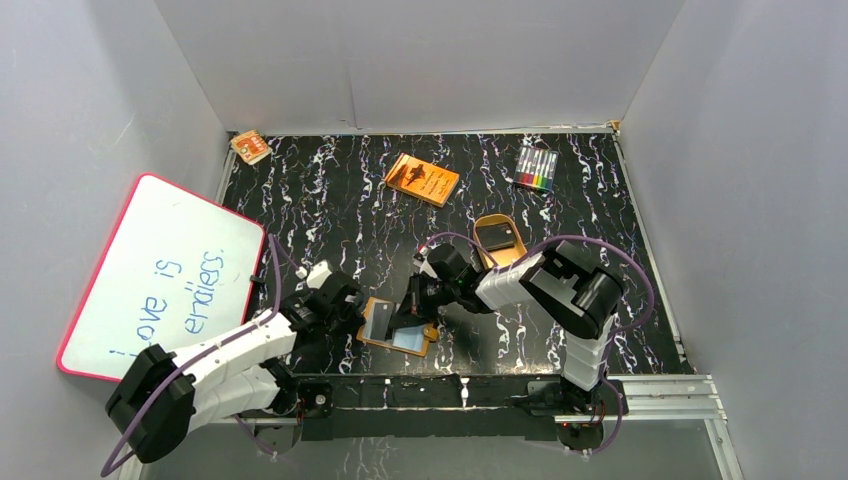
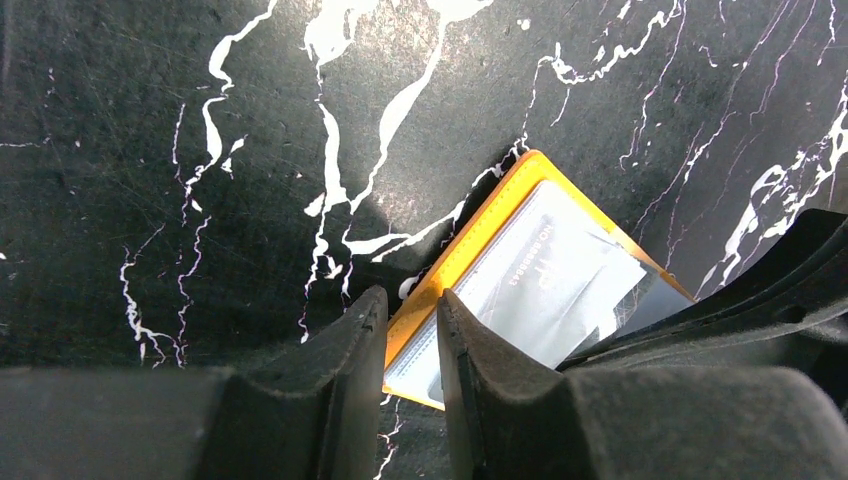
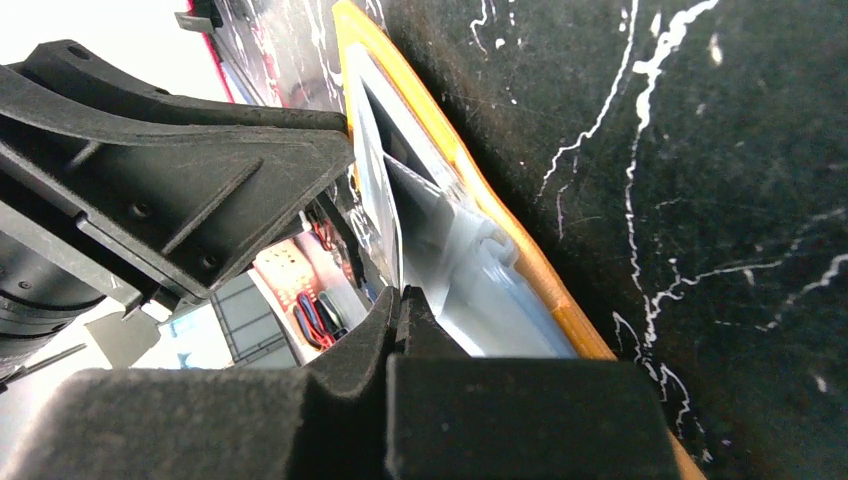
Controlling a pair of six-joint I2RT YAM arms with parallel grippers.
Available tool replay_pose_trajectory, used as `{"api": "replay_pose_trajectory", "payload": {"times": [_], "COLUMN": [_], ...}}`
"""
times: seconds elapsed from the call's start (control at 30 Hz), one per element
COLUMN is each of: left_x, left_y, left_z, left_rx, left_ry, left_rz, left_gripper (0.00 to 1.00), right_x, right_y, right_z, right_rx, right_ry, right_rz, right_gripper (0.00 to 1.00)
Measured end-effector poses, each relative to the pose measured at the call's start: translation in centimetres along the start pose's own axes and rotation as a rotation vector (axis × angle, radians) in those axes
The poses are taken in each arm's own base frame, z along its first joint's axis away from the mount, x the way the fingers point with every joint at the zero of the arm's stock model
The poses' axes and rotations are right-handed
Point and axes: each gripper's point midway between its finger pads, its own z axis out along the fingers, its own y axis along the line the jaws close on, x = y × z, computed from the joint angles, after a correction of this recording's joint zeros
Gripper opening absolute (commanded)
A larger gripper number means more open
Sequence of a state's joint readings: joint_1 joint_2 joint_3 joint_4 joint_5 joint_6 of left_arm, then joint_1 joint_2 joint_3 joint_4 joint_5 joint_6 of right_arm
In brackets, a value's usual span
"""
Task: Put the credit cards into the card holder
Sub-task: Insert the credit card into the card holder.
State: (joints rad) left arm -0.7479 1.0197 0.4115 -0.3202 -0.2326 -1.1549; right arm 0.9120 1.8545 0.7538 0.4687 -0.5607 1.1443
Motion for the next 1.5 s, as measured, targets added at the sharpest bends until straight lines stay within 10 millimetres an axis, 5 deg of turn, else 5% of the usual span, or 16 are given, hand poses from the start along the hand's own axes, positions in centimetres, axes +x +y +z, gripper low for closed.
{"api": "replay_pose_trajectory", "payload": {"times": [0.17, 0.37, 0.7, 0.9, 1.17, 1.5], "left_x": [0.2, 0.3, 0.0, -0.1, 0.1, 1.5], "left_y": [-0.1, 0.1, 2.2, 2.4, 0.0, -2.0], "left_z": [-0.1, -0.2, -1.0, -0.9, 0.2, 0.5], "left_rx": [0.009, 0.004, -0.078, -0.087, -0.020, 0.104], "left_ry": [0.006, 0.011, 0.001, -0.007, 0.016, 0.080], "left_rz": [-0.010, -0.008, 0.036, 0.048, 0.053, 0.020], "left_gripper": [0.24, 0.24, 0.24, 0.22, 0.01, 0.00], "right_x": [0.1, 0.0, 0.2, 0.2, 0.4, 0.2], "right_y": [-0.6, 0.0, -0.3, -1.1, -1.3, -1.0], "right_z": [0.0, -0.3, -1.5, -2.2, -2.3, -2.2], "right_rx": [0.015, 0.005, 0.089, 0.166, 0.176, 0.176], "right_ry": [-0.010, -0.023, -0.034, -0.036, -0.028, -0.039], "right_rz": [0.011, -0.001, -0.035, -0.071, -0.071, -0.031], "right_gripper": [0.39, 0.56, 0.61, 0.53, 0.54, 0.54]}}
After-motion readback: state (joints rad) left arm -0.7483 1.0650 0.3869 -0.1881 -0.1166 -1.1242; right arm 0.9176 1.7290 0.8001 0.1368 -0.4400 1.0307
